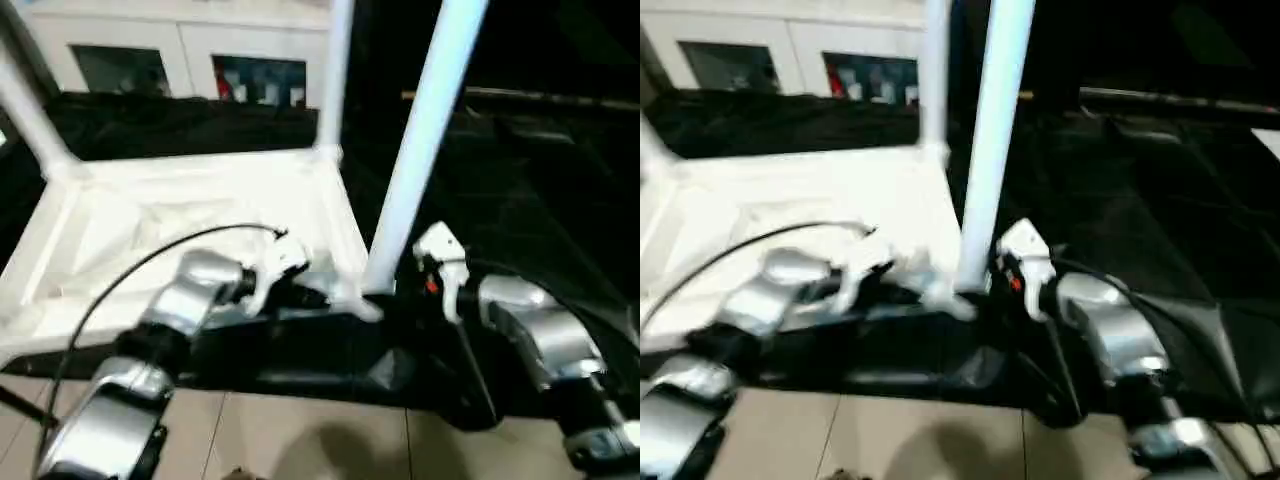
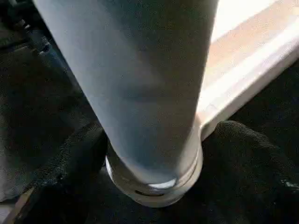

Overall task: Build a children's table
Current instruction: Rotate leg to tighten

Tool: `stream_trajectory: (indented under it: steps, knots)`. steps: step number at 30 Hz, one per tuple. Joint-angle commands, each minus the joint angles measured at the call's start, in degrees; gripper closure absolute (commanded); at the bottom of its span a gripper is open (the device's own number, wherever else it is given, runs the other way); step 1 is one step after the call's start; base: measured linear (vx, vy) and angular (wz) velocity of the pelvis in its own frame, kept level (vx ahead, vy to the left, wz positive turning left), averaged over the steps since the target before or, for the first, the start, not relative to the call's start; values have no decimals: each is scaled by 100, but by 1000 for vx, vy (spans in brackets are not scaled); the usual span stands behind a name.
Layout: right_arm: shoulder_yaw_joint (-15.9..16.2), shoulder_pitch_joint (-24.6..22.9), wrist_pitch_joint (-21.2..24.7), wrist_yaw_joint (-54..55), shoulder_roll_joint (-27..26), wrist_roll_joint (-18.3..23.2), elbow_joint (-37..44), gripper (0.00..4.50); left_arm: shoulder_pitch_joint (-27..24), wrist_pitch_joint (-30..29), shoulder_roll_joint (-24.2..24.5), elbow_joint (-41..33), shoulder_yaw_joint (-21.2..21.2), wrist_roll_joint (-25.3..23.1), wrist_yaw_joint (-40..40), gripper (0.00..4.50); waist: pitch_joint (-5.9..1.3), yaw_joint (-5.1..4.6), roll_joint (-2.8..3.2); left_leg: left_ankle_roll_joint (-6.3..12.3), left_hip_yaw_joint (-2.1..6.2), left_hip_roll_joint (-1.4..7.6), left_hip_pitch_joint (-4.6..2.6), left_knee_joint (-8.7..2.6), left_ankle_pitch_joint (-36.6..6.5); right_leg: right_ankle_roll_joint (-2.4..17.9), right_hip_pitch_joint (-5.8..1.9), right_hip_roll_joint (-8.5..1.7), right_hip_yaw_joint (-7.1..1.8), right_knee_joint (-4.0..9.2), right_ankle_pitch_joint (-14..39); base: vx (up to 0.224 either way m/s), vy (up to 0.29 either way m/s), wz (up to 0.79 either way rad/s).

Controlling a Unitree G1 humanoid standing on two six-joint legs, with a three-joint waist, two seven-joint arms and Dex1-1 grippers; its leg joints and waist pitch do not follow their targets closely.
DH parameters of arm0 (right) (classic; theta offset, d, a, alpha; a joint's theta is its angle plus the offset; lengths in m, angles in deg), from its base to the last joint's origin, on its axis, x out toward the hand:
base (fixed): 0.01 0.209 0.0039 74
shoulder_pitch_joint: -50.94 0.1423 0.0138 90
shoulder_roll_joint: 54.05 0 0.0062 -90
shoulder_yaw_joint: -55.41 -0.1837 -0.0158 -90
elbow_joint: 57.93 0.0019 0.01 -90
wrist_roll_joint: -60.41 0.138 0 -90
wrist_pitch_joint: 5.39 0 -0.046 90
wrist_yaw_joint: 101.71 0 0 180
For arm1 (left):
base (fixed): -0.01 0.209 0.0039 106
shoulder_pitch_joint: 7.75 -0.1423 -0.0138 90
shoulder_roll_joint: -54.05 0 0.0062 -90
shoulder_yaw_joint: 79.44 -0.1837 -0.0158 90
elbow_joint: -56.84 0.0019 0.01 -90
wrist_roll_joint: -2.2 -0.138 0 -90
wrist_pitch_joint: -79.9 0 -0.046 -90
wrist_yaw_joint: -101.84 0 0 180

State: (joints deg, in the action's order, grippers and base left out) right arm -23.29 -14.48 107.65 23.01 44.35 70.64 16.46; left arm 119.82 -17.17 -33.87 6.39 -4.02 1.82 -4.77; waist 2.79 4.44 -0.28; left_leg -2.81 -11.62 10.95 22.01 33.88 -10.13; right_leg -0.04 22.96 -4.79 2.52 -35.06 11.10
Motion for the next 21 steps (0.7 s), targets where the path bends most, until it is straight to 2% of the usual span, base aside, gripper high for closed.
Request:
stream_trajectory:
  steps: [1,5,7,13,14,18,21]
  knots:
    - [68,-35,52,-91,134,-106,71,56,-109,-54,-37,-178,37,321,276,450,-342,6,-74,300,97,268,-146,-389,-1039,1415,-229,-366,-218,393,881,0,0,0]
    - [37,-37,83,-81,102,-56,65,81,-172,-131,8,-315,66,341,264,450,-349,15,-96,266,101,257,-132,-387,-985,1341,-237,-368,-224,390,887,0,0,0]
    - [59,-39,116,-106,113,-40,93,107,-193,-197,29,-399,63,368,284,450,-354,20,-88,281,103,258,-132,-385,-921,1341,-236,-364,-221,378,822,0,0,0]
    - [76,-61,136,-136,101,8,109,142,-220,-276,32,-480,81,373,291,450,-361,24,-92,335,97,249,-126,-370,-816,1376,-245,-357,-219,359,638,0,0,0]
    - [75,-65,136,-140,99,10,110,161,-225,-283,32,-491,82,373,288,450,-362,25,-97,339,94,246,-128,-366,-821,1374,-245,-357,-220,363,654,0,0,0]
    - [100,-149,117,-142,68,5,110,174,-260,-348,31,-564,71,384,250,450,-369,25,-96,360,97,247,-124,-363,-746,1385,-248,-349,-217,344,556,0,0,0]
    - [-29,-154,67,274,-115,-64,-87,176,-224,-316,-59,-454,87,287,-46,450,-370,22,-96,371,94,242,-124,-358,-733,1396,-247,-350,-220,344,537,0,0,0]
